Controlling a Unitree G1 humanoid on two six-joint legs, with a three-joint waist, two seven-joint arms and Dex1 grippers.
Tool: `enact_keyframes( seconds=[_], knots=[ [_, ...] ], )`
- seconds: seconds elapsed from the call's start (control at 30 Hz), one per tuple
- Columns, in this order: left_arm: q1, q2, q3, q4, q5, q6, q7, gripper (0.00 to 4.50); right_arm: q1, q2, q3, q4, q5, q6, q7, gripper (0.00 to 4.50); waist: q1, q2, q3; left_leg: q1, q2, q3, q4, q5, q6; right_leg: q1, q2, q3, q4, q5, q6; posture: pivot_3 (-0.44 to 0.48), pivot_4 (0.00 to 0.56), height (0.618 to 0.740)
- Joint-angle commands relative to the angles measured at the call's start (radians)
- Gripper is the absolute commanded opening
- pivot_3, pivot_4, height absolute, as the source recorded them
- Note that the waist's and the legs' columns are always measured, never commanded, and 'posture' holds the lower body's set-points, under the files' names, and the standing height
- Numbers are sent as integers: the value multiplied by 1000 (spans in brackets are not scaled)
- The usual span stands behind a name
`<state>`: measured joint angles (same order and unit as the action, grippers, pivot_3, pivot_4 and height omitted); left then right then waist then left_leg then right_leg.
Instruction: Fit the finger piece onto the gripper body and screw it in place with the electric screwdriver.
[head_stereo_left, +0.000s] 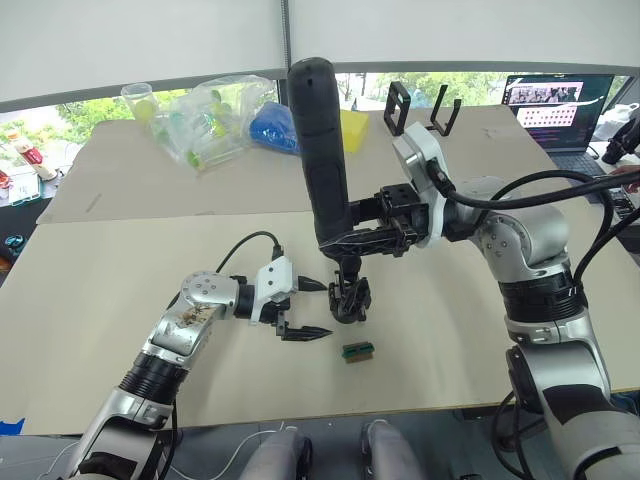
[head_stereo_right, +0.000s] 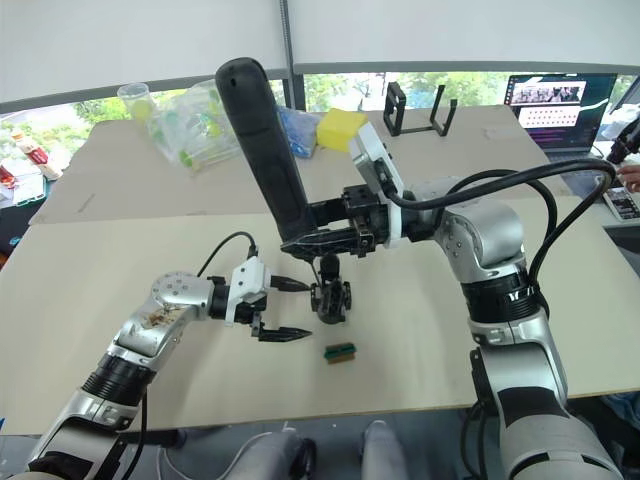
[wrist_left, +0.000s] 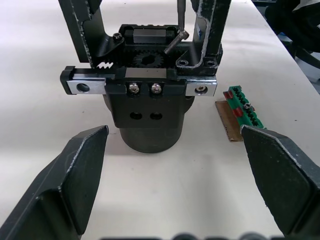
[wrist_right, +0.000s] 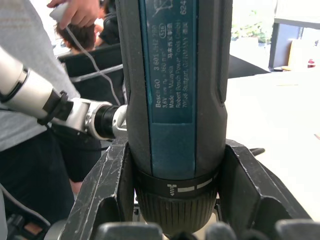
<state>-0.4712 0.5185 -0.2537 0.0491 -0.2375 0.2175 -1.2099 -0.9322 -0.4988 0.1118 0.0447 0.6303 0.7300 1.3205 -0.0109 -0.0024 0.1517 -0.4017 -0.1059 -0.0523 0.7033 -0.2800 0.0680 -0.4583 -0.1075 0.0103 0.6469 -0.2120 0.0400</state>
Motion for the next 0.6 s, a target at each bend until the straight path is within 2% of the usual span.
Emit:
enact_keyframes(
  seconds=[0.03,0.6],
  knots=[
    [-1,2,12,-40,-10,-22,-1,4500,-27,2,-64,-23,46,5,-20,1925,-1,0,0,0,0,0,0,0,0,0,0,0,0,0,0,0,150,737],
    [2,6,16,-38,-8,-28,2,4500,-33,19,-155,-68,180,226,-221,1925,-1,0,0,0,0,0,0,0,0,0,0,0,0,0,0,0,150,737]
  ],
)
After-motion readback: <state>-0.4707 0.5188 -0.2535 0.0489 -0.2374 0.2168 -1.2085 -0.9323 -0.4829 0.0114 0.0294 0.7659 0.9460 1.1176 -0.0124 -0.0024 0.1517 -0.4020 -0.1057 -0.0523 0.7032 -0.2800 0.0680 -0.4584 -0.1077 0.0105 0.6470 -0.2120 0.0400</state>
